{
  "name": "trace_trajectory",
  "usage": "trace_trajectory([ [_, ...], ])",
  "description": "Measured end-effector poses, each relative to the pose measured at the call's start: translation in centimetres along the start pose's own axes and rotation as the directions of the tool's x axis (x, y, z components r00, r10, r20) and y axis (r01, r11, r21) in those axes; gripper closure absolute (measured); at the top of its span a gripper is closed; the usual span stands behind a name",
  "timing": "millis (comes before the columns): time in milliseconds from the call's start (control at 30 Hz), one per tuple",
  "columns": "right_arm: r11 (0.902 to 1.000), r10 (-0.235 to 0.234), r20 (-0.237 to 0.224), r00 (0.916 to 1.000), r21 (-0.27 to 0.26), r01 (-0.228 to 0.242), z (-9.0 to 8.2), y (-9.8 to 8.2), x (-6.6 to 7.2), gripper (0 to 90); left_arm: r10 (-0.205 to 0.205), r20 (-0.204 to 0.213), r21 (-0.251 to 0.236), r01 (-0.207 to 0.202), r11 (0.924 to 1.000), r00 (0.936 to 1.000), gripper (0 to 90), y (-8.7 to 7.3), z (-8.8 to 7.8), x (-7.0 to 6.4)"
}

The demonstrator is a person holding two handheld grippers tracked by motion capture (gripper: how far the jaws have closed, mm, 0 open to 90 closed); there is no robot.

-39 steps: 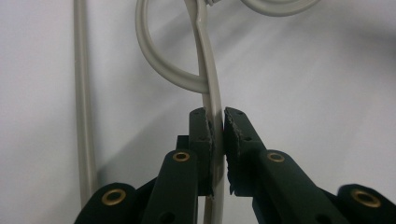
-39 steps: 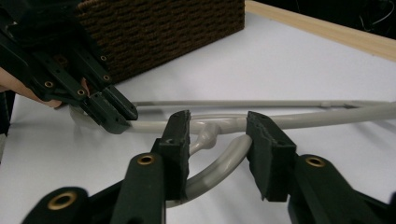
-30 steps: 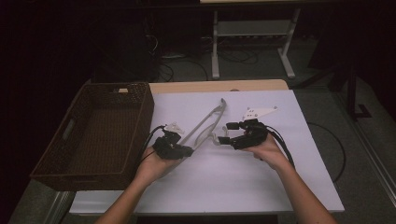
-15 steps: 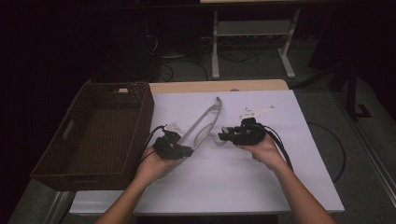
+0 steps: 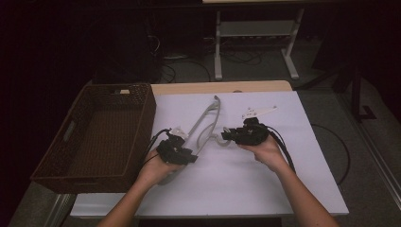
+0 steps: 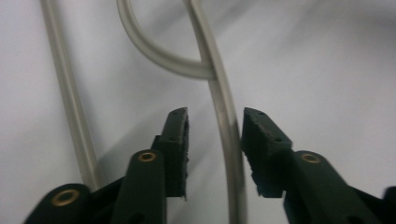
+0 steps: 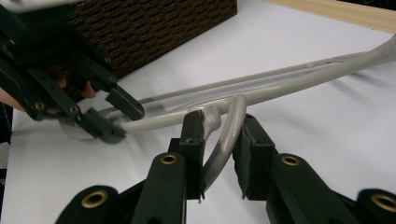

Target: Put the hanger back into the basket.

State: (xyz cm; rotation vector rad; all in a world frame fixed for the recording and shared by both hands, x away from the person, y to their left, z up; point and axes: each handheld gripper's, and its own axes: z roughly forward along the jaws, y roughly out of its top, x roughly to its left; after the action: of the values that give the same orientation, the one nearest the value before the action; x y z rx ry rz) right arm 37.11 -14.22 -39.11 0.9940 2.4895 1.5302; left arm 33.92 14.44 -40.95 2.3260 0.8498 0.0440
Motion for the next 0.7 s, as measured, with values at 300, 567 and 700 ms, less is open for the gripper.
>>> trace_trajectory([
  [300,0.9998,-0.016,0.011,0.9998,0.007,0.016,0.1,0.0,-0.2,73.4,0.008,0.03,0.005,-0.008,1.0,0.9995,77.3,0.1,1.3,-0.4],
  [567,0.9998,-0.019,-0.007,0.9998,0.001,0.019,0.0,0.0,0.0,63.4,-0.04,-0.02,-0.019,0.039,0.9991,0.999,82.3,0.2,0.8,-0.1],
  [700,0.9991,-0.018,-0.009,0.9998,-0.037,0.018,-0.5,0.1,0.3,40.5,-0.028,-0.044,-0.036,0.026,0.999,0.9987,82.5,0.5,0.1,-0.1],
])
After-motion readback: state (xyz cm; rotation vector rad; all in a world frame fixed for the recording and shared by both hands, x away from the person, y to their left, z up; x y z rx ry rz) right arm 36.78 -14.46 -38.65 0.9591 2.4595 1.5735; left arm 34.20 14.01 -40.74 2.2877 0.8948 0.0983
